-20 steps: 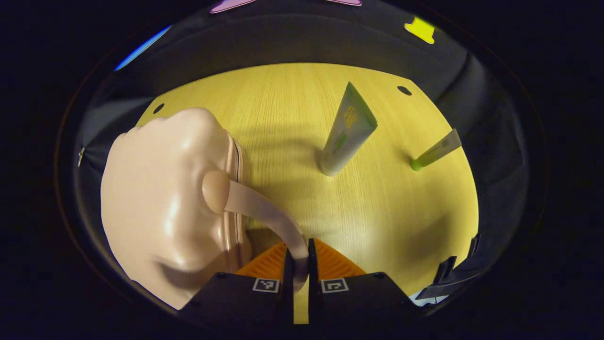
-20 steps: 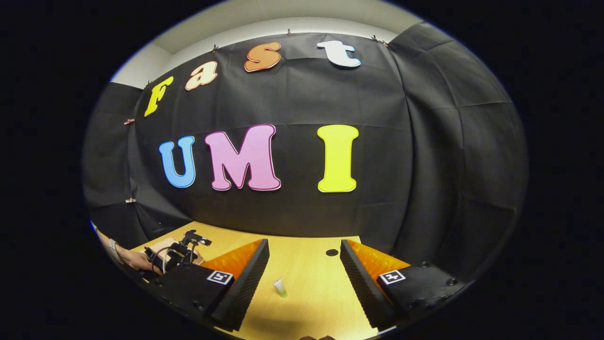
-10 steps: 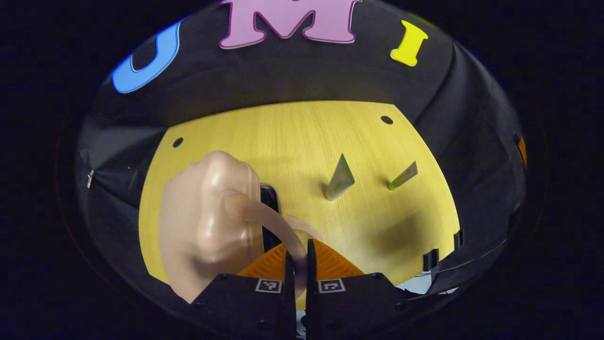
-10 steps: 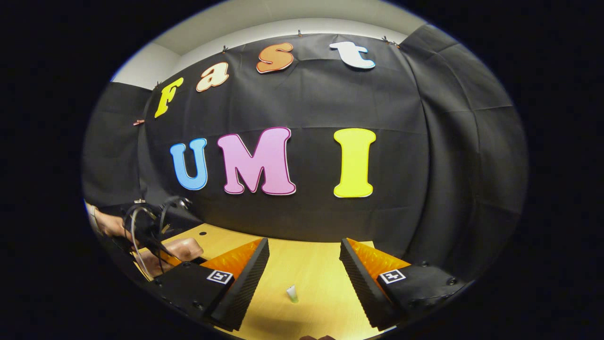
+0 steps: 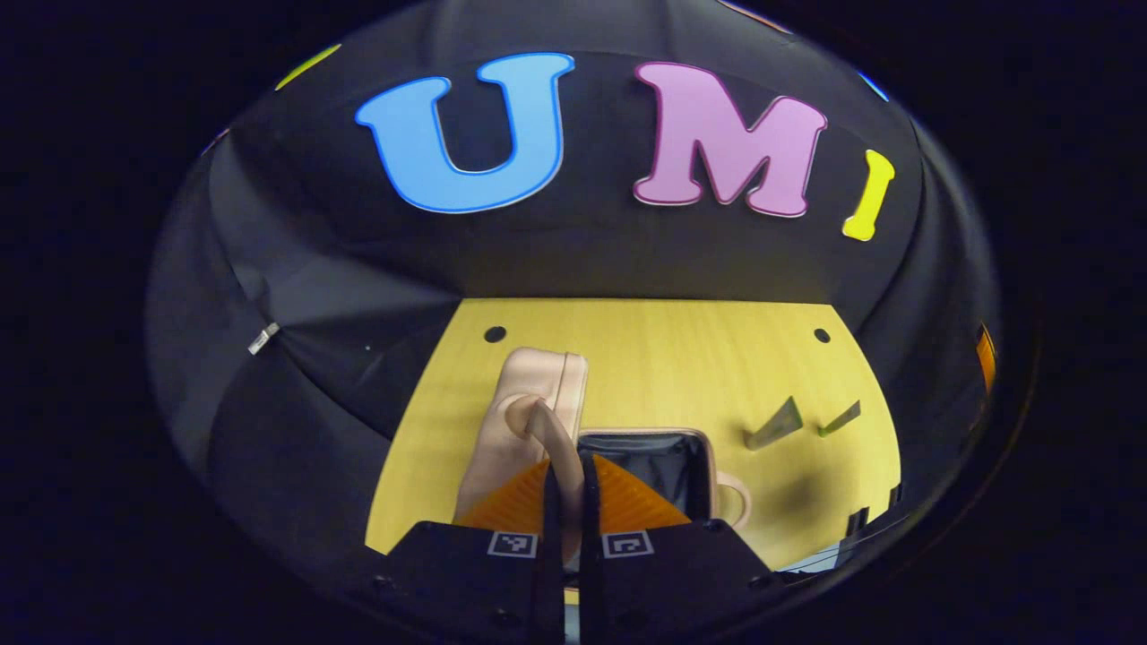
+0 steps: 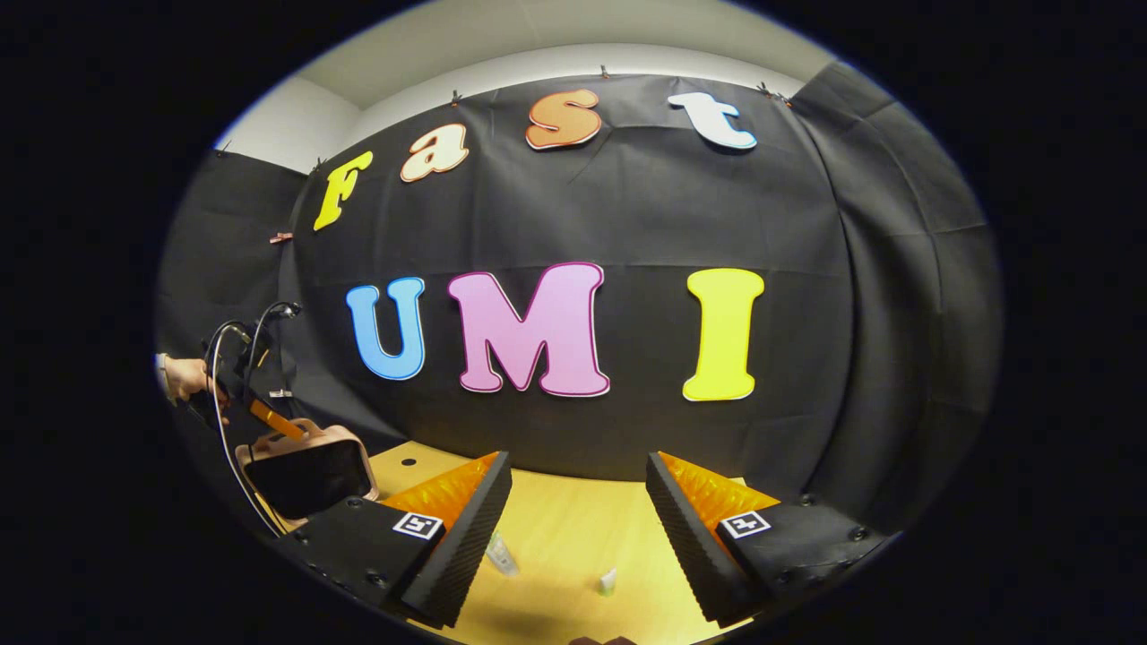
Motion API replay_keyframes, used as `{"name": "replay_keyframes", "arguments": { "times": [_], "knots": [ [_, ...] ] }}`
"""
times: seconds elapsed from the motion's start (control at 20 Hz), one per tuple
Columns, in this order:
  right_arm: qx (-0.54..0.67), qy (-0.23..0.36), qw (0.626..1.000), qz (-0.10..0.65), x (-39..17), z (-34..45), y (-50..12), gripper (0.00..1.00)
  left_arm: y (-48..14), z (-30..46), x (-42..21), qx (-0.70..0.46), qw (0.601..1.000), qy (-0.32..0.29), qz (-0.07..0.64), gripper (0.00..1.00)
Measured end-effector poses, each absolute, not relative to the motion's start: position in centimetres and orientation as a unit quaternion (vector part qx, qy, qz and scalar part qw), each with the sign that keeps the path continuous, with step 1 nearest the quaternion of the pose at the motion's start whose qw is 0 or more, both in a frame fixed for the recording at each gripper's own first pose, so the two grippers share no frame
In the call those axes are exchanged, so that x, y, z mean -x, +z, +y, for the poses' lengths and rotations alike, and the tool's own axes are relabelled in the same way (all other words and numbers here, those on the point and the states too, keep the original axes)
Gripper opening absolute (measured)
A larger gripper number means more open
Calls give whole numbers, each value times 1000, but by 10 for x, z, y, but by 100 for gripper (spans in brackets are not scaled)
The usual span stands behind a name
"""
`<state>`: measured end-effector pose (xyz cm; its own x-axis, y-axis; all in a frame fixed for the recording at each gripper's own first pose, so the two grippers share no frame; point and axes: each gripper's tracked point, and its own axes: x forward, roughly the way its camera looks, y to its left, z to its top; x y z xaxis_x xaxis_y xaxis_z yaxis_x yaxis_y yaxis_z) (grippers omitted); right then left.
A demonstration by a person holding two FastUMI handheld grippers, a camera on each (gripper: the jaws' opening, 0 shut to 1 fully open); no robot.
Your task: First open the suitcase, pack the skin care products into it, and then close the suitcase.
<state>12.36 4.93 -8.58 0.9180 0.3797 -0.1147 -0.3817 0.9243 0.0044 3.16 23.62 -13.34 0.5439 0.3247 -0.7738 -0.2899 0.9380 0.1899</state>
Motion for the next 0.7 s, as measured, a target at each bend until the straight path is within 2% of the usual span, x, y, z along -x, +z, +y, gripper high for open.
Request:
{"name": "replay_keyframes", "arguments": {
  "times": [0.1, 0.15, 0.3, 0.55, 0.7],
  "knots": [
    [4, 196, 979, 48, -116, 77, -79, 96, -131, 289, -21, -42, 874, 197, 442, 14],
    [5, 191, 980, 48, -115, 86, -79, 96, -135, 316, -14, -50, 870, 209, 443, 11],
    [18, 178, 982, 55, -108, 112, -83, 96, -163, 395, 4, -46, 854, 238, 460, 10],
    [40, 151, 985, 78, -95, 144, -98, 96, -257, 490, 47, -9, 810, 254, 529, 10],
    [41, 135, 986, 88, -89, 156, -100, 96, -313, 509, 62, 31, 788, 250, 562, 10]
  ]
}}
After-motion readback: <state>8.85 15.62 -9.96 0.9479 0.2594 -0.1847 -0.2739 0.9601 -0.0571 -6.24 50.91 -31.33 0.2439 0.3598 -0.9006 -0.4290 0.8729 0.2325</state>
